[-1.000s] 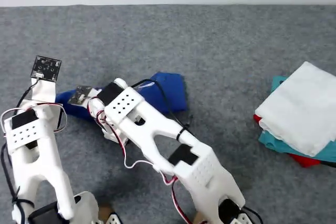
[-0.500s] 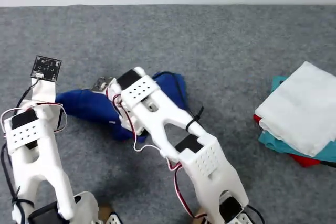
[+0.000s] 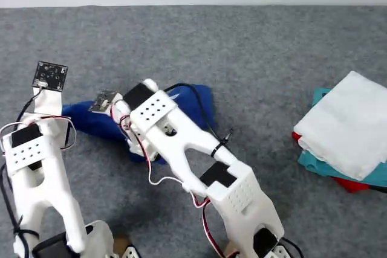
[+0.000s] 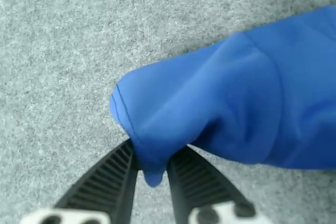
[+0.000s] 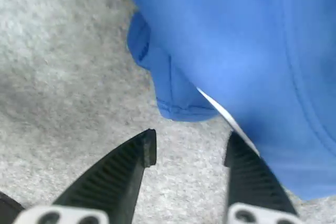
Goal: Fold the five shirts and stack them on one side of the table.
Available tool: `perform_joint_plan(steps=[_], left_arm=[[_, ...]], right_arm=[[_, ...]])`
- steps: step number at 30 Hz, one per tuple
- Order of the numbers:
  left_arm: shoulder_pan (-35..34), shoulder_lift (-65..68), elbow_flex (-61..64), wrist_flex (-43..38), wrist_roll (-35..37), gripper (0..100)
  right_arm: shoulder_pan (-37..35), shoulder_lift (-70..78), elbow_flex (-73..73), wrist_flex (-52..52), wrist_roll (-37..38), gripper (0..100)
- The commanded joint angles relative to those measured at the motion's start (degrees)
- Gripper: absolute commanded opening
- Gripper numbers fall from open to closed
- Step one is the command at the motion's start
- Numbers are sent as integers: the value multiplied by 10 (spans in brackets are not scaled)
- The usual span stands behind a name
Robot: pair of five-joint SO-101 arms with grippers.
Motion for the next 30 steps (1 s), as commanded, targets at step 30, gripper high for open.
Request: perform_joint_plan(steps=[30], left_arm=[[-8,-22,-5,7,7,7]], right_arm=[[58,14,-78,5,41,12]])
